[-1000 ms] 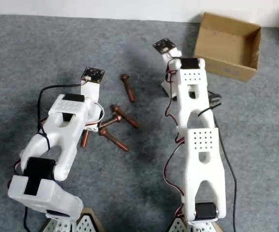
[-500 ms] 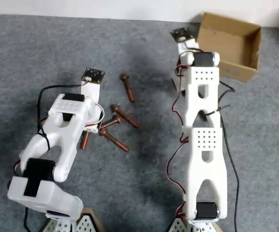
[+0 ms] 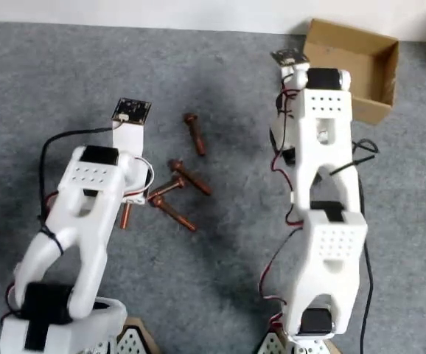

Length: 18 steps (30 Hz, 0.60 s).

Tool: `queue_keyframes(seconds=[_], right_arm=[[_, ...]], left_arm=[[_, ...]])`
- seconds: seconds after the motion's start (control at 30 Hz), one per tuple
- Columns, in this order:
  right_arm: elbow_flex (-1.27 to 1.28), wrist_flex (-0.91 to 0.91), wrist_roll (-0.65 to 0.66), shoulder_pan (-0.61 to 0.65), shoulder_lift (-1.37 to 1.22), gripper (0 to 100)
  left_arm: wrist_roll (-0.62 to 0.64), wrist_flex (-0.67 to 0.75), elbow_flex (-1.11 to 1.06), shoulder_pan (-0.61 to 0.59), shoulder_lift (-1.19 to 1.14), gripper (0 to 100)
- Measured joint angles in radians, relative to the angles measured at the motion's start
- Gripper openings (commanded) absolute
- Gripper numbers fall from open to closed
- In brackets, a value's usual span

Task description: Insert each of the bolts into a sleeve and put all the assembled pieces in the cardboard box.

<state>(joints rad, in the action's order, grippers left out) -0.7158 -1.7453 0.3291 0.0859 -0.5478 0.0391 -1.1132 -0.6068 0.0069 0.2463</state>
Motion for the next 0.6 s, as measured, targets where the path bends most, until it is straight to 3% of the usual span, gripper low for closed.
queue_keyframes(seconds=[0.4, 0.6], right_arm=[[0.453, 0.006, 0.002, 0.002, 0.517, 0.5], [0.723, 0.140, 0.009, 0.014, 0.789, 0.5]], left_arm=[[0.000, -0.002, -0.135, 0.038, 0.247, 1], [0.000, 0.081, -0.241, 0.038, 0.381, 1]])
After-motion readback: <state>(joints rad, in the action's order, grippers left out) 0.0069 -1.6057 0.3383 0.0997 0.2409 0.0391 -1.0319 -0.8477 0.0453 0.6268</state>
